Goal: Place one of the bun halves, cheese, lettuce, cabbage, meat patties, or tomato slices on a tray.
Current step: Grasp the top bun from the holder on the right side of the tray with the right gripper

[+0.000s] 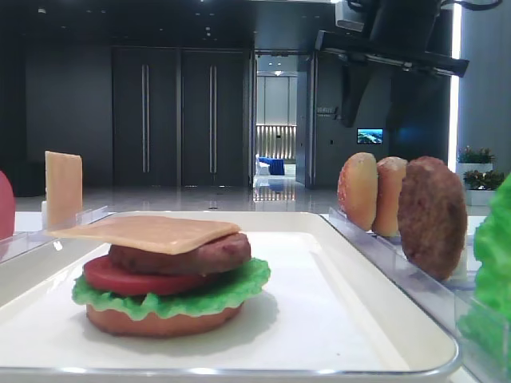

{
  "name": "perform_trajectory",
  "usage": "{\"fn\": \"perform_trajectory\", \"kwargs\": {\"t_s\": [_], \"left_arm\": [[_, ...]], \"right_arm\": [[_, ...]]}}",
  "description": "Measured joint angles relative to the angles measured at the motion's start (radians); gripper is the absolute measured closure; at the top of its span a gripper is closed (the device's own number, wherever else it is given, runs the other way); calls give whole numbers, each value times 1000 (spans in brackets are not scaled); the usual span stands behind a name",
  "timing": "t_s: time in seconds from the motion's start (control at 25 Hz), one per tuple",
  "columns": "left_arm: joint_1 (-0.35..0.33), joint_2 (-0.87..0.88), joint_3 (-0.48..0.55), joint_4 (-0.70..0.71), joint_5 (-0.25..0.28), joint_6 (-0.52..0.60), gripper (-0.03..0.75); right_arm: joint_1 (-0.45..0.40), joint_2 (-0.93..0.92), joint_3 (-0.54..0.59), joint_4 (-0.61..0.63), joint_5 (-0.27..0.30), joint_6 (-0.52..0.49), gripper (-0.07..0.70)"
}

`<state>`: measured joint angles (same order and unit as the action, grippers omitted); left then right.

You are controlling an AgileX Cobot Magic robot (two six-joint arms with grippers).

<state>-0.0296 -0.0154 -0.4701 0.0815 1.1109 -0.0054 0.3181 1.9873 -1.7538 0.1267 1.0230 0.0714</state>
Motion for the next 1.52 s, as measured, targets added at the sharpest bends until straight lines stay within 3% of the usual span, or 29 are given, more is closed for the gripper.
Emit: {"fn": "perform_trajectory", "kwargs": {"t_s": [1.52], "left_arm": [[0,0,0,0,0,0,433]], "right_arm": [[-8,88,-8,76,-41,-32,219]]}}
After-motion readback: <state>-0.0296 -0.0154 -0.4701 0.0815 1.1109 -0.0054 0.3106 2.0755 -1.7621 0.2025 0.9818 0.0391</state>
